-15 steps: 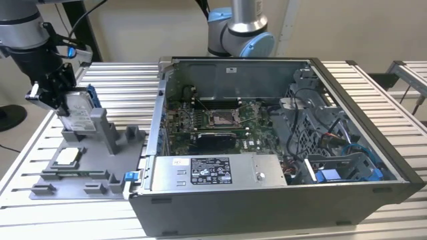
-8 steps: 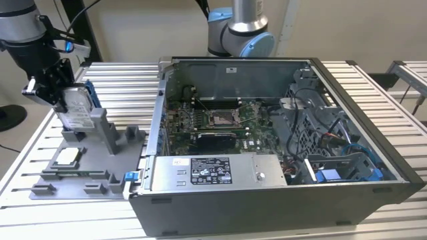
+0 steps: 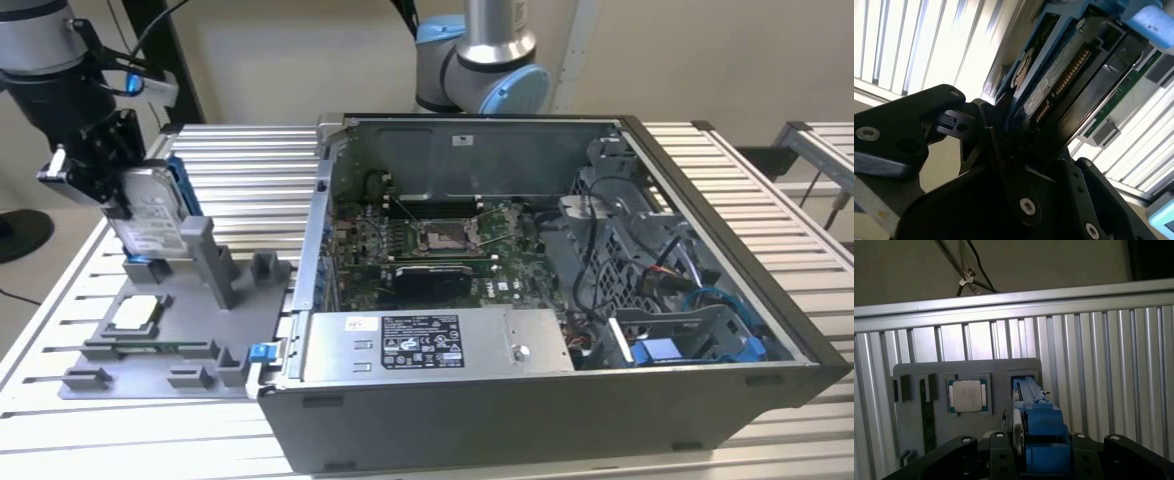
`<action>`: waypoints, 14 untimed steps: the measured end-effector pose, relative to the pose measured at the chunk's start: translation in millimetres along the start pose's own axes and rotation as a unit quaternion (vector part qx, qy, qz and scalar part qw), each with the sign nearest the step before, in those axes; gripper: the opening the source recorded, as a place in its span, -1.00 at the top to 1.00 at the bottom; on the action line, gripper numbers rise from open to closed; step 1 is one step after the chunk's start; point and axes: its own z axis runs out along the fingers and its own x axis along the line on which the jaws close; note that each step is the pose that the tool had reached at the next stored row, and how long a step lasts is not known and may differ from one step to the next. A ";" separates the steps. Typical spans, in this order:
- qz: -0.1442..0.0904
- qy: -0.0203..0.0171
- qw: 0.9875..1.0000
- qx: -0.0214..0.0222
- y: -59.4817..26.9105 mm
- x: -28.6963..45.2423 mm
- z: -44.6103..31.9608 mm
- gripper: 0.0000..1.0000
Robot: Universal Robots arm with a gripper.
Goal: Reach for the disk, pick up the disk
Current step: 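Pick up the disk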
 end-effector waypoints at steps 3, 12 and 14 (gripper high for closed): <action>0.000 0.000 1.000 0.000 0.0 0.0 -1.8 1.00; 0.000 0.000 1.000 0.000 0.2 -0.2 -9.7 1.00; 0.000 0.000 1.000 0.000 0.2 -0.3 -11.8 1.00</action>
